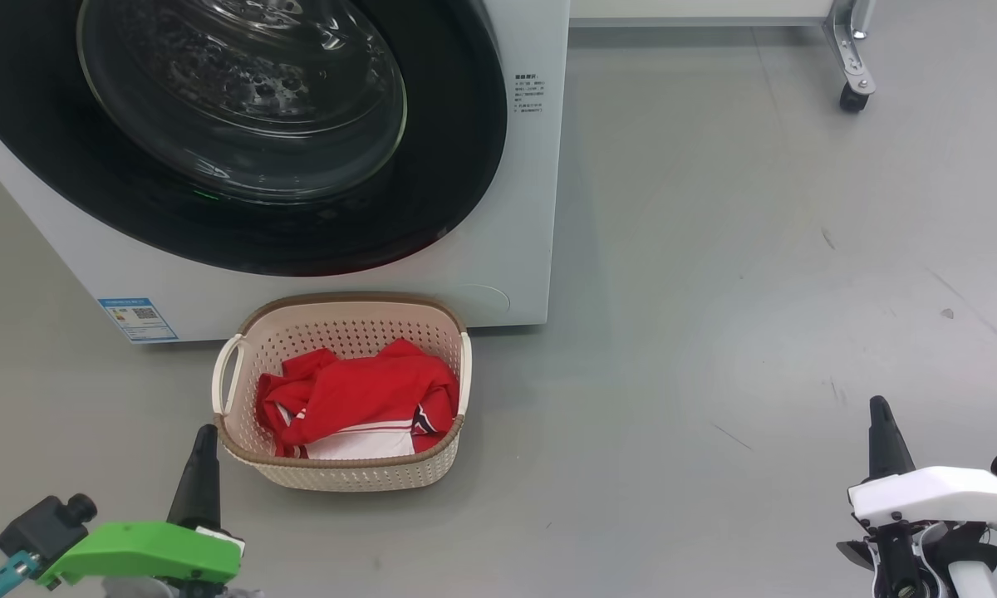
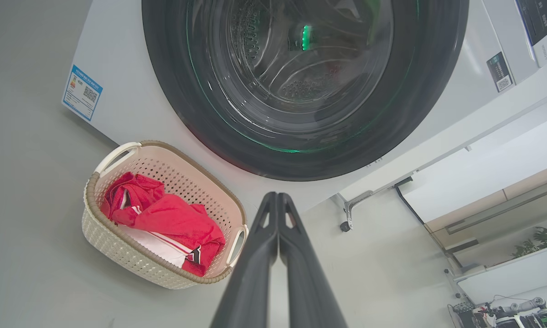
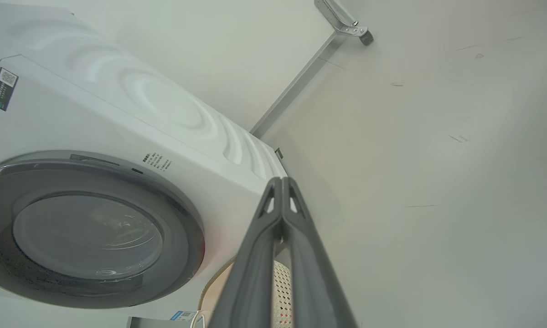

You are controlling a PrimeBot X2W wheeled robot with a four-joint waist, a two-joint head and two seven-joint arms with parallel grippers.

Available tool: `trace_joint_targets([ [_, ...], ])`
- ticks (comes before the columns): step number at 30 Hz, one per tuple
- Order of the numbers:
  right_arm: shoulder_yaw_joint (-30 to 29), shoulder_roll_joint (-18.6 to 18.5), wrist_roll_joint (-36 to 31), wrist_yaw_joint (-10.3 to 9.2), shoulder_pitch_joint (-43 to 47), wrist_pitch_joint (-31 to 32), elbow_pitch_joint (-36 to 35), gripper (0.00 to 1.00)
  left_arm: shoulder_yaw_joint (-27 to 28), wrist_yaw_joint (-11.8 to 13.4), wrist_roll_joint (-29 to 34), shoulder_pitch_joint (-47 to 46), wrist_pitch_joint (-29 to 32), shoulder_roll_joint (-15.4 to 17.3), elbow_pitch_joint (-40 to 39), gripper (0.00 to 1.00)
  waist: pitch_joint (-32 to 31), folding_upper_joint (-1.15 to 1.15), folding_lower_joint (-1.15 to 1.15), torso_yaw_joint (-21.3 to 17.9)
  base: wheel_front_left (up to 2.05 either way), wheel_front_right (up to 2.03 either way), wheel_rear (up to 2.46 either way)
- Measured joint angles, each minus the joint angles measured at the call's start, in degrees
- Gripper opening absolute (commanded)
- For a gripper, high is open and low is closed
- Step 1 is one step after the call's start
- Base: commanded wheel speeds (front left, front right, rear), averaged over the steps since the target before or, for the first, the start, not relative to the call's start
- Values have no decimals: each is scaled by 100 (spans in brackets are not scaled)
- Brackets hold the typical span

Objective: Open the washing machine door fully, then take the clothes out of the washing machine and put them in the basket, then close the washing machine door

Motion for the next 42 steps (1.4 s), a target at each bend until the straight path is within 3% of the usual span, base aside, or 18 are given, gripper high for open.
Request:
trace_joint_targets([
  [42, -378, -42, 3265, 352, -337, 787, 325, 0, 564, 0, -2850, -126, 688, 1, 198, 0, -270, 0, 0, -48, 0, 0, 0],
])
